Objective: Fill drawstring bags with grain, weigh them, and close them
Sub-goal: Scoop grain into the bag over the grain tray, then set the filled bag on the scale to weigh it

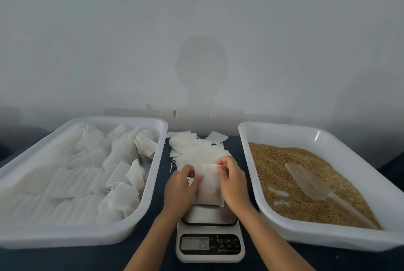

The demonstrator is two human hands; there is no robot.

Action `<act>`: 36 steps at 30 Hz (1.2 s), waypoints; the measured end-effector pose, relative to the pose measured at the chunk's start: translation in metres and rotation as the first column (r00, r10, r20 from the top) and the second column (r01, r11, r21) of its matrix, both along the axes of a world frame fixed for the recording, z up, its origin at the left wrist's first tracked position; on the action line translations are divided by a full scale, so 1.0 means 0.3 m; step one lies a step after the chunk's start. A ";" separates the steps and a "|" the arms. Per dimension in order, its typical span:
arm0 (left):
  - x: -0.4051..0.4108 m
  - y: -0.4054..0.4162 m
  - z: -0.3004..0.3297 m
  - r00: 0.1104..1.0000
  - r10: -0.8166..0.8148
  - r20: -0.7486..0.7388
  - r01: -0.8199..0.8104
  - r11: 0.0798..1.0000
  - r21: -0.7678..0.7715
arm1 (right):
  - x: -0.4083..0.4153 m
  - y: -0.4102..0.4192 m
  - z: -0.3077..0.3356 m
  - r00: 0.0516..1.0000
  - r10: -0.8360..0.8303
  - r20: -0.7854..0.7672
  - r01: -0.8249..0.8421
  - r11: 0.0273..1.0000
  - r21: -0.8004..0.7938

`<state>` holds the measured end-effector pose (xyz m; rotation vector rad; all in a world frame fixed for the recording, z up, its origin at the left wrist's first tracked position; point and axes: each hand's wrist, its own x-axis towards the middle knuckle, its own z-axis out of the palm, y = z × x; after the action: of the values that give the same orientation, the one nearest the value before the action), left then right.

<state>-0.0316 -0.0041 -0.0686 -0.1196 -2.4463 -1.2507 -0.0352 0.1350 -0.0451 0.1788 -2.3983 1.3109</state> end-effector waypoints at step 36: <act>-0.011 -0.079 -0.026 0.998 0.059 0.010 -0.059 0.930 0.362 | 0.022 0.081 -0.119 0.987 0.145 0.061 -0.107 0.903 -0.417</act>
<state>-0.0349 -0.0277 -0.0765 0.0555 -2.1549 -1.6470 -0.0287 0.1593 -0.0808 0.1573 -2.1446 1.8897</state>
